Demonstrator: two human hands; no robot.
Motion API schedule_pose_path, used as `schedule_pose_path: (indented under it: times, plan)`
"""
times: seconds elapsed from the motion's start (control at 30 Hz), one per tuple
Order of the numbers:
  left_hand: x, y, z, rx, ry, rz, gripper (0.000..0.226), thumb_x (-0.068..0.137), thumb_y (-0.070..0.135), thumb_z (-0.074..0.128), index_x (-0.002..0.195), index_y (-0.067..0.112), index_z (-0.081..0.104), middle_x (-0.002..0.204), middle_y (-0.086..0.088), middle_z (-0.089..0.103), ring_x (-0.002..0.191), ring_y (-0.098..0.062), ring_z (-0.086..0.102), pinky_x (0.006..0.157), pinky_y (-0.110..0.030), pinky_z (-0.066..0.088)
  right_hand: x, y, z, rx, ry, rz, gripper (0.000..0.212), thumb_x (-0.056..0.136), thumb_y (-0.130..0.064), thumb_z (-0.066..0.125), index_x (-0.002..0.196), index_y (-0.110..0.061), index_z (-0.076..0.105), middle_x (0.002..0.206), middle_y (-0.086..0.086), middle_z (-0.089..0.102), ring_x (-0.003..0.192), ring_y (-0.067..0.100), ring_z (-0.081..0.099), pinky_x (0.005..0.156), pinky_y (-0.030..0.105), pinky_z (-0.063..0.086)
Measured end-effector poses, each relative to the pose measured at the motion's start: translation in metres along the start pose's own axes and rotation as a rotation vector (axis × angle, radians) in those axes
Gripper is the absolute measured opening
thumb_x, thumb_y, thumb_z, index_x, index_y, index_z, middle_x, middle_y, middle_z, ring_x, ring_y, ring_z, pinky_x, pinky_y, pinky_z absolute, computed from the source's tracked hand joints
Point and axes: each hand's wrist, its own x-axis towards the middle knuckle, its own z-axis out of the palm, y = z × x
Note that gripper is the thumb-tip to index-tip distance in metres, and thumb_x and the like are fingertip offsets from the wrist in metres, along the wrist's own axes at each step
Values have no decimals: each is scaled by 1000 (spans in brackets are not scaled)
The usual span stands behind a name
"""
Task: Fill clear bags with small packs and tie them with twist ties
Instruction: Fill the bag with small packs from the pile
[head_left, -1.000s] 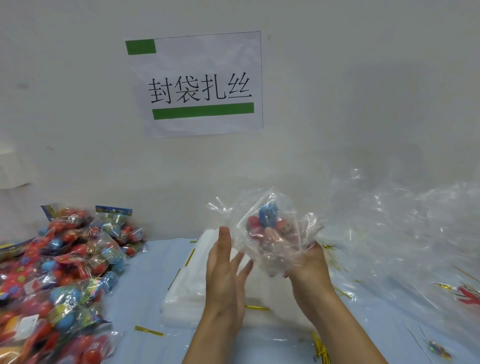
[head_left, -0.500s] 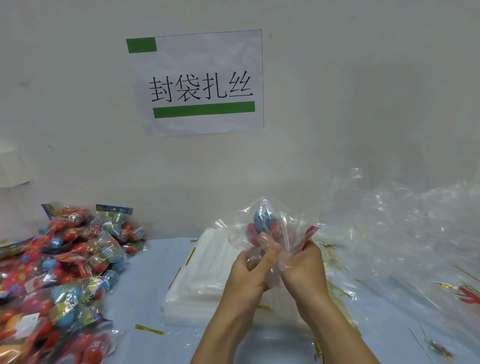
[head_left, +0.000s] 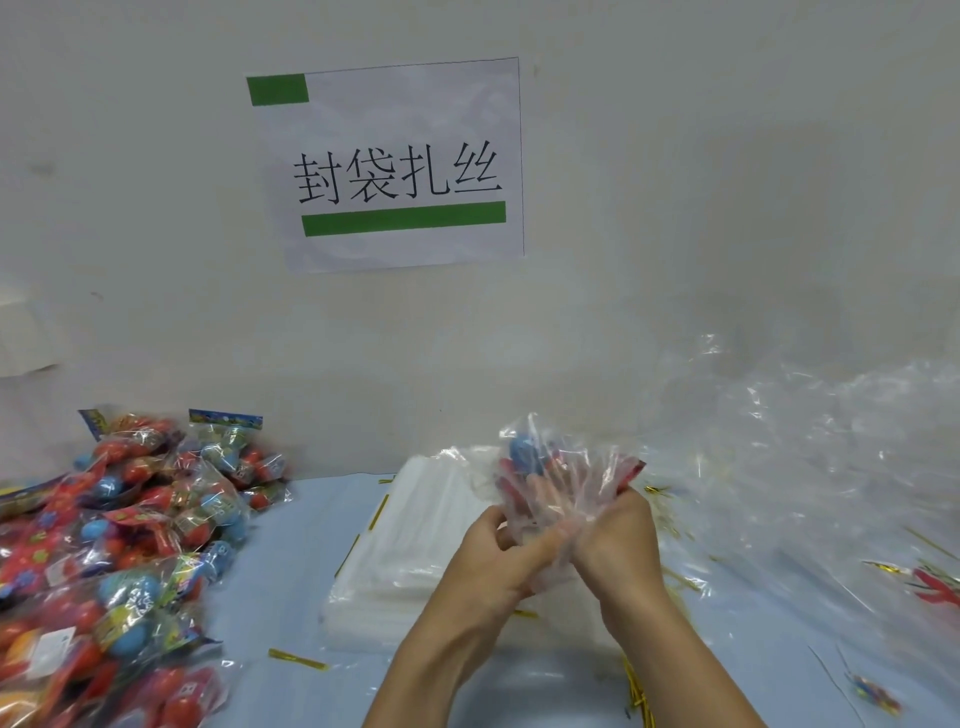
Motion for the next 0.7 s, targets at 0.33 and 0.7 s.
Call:
schedule_pose_path:
  times: [0.33, 0.7]
  plan:
    - [-4, 18, -17, 266, 721, 361, 49, 66, 65, 70, 99, 32, 58, 95, 6, 62, 84, -16, 59, 70, -25, 46, -7, -15, -12, 75, -212, -117, 53, 47, -60, 86, 92, -33, 80, 83, -6, 78, 74, 9, 73, 61, 27, 57]
    - [-3, 22, -5, 731, 370, 624, 18, 93, 33, 59, 92, 33, 77, 84, 47, 56, 122, 5, 47, 106, -33, 24, -15, -4, 7, -407, -358, -410, 38, 92, -18, 63, 71, -50, 66, 69, -19, 69, 68, 0, 66, 57, 13, 43]
